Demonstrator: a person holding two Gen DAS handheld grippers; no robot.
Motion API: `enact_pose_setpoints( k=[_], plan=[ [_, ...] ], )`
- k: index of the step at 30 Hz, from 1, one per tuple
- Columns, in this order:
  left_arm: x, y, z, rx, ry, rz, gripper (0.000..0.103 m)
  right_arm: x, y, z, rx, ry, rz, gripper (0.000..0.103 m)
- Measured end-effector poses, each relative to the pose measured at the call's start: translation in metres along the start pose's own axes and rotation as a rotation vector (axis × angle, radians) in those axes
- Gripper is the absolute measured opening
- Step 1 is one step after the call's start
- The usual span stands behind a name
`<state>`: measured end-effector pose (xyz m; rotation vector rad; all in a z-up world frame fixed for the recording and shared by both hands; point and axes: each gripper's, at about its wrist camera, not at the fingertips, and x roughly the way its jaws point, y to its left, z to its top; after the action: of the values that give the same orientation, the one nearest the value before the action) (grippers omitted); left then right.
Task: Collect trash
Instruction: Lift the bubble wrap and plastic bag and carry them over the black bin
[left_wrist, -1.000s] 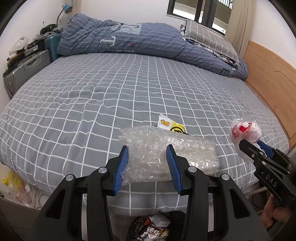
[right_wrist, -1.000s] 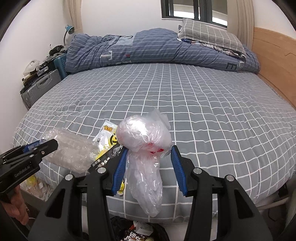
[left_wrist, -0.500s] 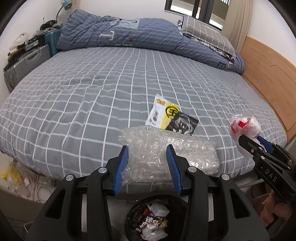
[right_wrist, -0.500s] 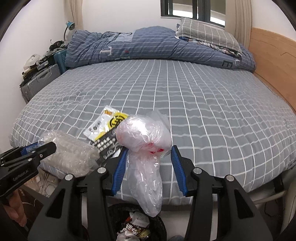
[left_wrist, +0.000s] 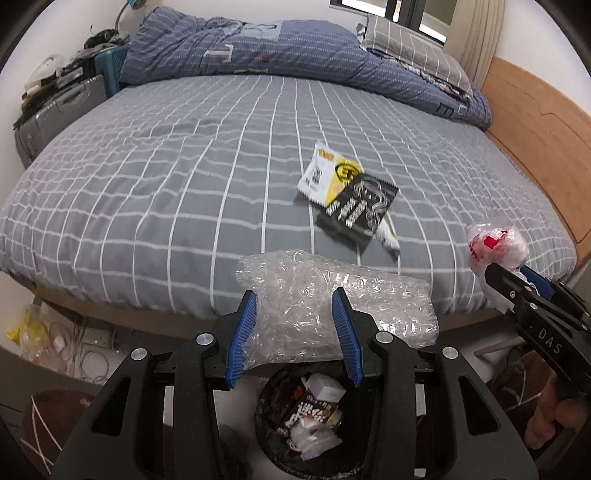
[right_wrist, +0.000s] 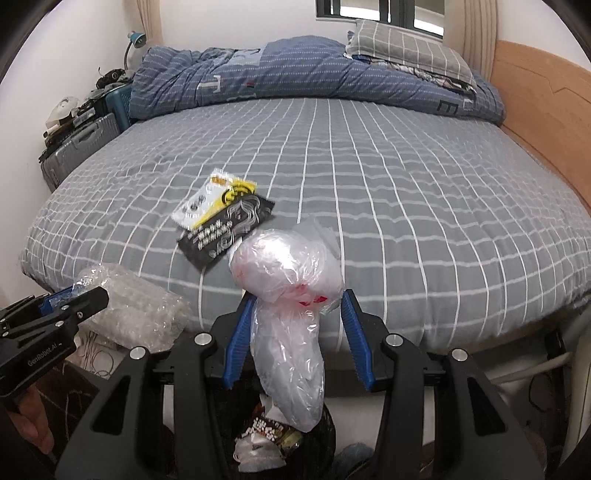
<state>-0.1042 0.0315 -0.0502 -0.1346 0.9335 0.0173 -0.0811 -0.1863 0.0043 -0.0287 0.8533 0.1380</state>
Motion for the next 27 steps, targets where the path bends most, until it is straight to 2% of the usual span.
enact_pose_setpoints(
  k=[17,27],
  plan=[
    [0.001,0.003,-0.062,-0.041,0.130,0.008,0.042,-0.005,0.001,-0.062,0.030,0.143,-0.025,0.045],
    [0.031,0.005,-0.086,-0.031,0.207,0.017,0.042,0.032,0.000,-0.092,0.017,0.231,-0.055,0.045]
  ],
)
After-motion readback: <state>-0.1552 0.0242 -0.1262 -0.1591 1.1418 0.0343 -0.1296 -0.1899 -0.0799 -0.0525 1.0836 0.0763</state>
